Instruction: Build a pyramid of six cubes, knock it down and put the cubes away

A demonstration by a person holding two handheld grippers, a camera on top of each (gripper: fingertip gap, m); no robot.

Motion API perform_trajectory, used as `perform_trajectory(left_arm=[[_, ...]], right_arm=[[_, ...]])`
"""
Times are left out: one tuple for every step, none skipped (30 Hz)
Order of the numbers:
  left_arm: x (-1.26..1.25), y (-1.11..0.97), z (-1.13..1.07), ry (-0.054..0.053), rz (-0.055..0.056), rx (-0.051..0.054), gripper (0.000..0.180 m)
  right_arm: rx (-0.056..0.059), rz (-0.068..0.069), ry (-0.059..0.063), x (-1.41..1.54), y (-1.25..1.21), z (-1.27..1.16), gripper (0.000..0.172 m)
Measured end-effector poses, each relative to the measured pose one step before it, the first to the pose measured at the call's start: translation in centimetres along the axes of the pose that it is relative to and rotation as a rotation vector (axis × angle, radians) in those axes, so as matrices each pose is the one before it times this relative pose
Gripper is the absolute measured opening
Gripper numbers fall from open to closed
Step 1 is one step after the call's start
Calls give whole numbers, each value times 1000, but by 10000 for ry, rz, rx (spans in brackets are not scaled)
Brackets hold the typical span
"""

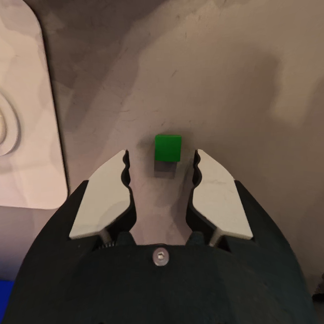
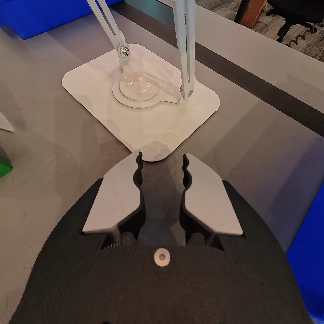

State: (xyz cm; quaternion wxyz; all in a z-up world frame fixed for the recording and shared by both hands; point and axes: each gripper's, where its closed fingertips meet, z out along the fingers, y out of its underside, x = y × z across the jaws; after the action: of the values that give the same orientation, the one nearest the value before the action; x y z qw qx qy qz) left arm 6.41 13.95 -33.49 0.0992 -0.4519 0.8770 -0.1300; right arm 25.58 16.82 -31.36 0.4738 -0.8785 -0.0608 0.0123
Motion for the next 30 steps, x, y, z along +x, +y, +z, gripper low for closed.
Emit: perform_trajectory(left_arm=[[-129,104,-793,-96,-61,162,70],[-288,230,-1040,-180,-90,188,70],[-677,578,-1277,-355,-92,81,69],[-929,852,-1451,-402,-72,59,66],[-1187,1052,-1584,-395,-181,61,62],[-1566,1327,-1609,-450,-343,-21,56],[-1875,1431,-1492,-477,-399,-45,50],[-2107,1419,-1304,-519,-335,-33,47],[-2262,1464,-1033,-543,-224,-76,45],[-2303,1535,-669,-518,-196,-135,42],[-2232,1684,-246,-414,-241,-305,41],[-2020,1641,128,-334,-126,-356,41],[-1764,1407,419,-271,56,-261,41],[-1420,1264,663,-124,11,-230,41],[-1153,1122,796,20,-176,-244,40],[-1085,906,862,8,-155,-199,40],[-933,672,868,6,-40,-114,39],[-634,505,857,130,-38,-61,37],[-514,431,877,156,-69,-96,37],[-461,323,855,114,-57,-114,38],[-385,166,859,93,42,-77,38],[-192,156,850,162,90,-110,39],[-187,111,817,147,36,-120,39],[-355,152,773,39,20,-179,40],[-364,182,737,-5,65,-211,41],[-207,113,662,60,68,-169,42],[-240,61,607,32,26,-132,43],[-315,75,542,-23,7,-134,45],[-216,95,511,37,-21,-122,46],[-151,114,510,78,-60,-124,48]], right_arm=[[-1,4,-7,-11,2,-1,44],[2,1,-1,5,9,-16,44],[5,5,-2,-7,-9,-10,44],[0,8,-5,-3,6,-9,44],[-3,2,-2,7,0,5,44],[-3,-3,1,-6,11,4,44],[-10,-4,-1,-6,1,11,44],[-13,-5,-1,-6,22,19,44],[-5,-6,4,-1,5,-2,44],[6,-1,3,3,-2,-4,44],[0,7,-8,-5,1,-1,43],[-4,9,-10,1,2,4,43],[2,3,-5,1,-1,0,43],[4,0,-11,-16,0,-5,43],[-3,2,-21,-18,8,11,43],[-11,1,-30,-27,12,14,43],[-15,-5,-29,-41,19,26,43],[-20,-11,-22,-37,24,23,42],[-23,-20,-16,-32,27,22,42],[-24,-24,-8,-39,35,29,42],[-24,-21,-6,-28,31,36,42],[-22,-18,-12,-28,25,23,42],[-20,-15,-15,-35,22,25,42],[-14,-9,-11,-15,23,19,42],[-8,-3,-6,-15,11,9,42],[-6,0,-9,-10,3,4,42],[-8,-3,-12,-13,13,8,42],[-9,-4,-10,-17,8,17,42],[-11,-7,-7,-13,24,13,42],[-13,-12,-7,-18,12,15,42]])
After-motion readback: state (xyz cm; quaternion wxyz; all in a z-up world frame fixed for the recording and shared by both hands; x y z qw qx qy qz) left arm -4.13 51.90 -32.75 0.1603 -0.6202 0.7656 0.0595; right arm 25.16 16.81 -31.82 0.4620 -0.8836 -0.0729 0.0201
